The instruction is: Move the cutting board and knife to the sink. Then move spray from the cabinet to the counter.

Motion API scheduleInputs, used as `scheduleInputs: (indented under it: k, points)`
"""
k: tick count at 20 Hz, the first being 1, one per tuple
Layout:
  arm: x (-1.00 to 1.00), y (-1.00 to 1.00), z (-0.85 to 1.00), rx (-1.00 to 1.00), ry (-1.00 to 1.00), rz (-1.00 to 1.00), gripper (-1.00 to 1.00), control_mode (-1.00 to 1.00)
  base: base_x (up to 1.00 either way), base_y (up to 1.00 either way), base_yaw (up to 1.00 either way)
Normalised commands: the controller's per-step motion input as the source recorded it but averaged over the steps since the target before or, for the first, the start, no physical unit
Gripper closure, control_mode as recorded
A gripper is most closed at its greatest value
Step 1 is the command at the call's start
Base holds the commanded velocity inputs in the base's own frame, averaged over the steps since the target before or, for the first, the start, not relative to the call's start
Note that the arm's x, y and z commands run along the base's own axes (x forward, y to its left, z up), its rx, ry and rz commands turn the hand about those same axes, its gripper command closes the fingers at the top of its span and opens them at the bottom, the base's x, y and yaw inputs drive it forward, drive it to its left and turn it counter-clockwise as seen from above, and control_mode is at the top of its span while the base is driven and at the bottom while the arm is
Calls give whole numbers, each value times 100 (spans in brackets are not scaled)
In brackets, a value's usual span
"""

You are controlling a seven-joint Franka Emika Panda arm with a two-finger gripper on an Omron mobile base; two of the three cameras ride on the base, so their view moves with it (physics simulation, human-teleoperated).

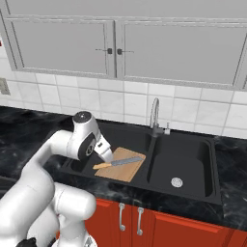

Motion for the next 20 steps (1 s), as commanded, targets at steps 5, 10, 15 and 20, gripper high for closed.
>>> scheduleInputs:
  k: [5,10,15,20]
  points:
    - [-44,-9,49,0,1,15,-100,-100,0,0,0]
    - [-34,-4,41,-4,8,19,-100,-100,0,0,0]
    - [-25,-2,28,-2,8,20,-100,-100,0,0,0]
    - [-1,0,3,0,2,2,-100,-100,0,0,0]
